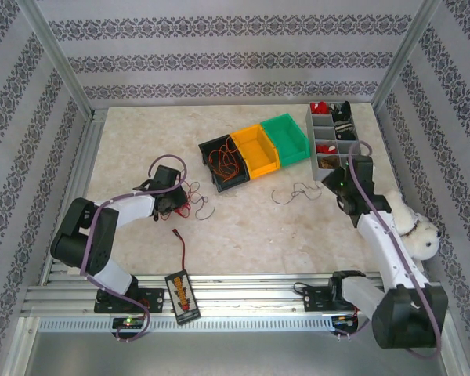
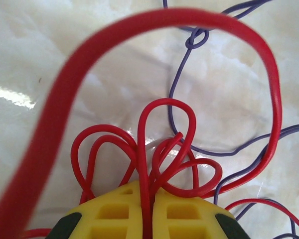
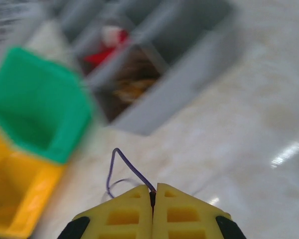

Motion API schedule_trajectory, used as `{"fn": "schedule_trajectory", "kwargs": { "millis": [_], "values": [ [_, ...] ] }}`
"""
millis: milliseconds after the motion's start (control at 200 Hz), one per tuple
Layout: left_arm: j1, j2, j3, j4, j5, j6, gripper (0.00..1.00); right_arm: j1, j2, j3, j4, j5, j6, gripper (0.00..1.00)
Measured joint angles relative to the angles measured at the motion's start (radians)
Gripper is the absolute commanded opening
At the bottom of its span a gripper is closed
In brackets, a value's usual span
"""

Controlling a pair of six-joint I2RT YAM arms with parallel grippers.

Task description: Untangle the cables

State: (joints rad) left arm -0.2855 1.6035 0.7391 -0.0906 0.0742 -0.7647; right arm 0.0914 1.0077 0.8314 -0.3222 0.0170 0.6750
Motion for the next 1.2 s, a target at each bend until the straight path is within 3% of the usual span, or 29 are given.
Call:
{"fn": "schedule_trajectory", "kwargs": {
  "millis": [195,500,1069,1199],
  "values": [
    [0.0,0.007,0.005,0.0,0.0,0.0,0.0,0.138,0.036,0.248,0.031,-0.003,-0.08,0.0],
    [0.0,0.003,0.0,0.006,0.0,0.0,0.0,0.175,0.346,0.493,0.108,-0.003,-0.148,0.0],
    [0.0,0.007,0.001,0.012,0.0,0.0,0.0,0.271,0.841,0.715,0.122,0.078,-0.218,0.0],
    [0.0,0.011,0.005,0.012,0.0,0.0,0.0,0.274,0.941,0.738,0.083,0.067,-0.211,0.04]
  ]
}}
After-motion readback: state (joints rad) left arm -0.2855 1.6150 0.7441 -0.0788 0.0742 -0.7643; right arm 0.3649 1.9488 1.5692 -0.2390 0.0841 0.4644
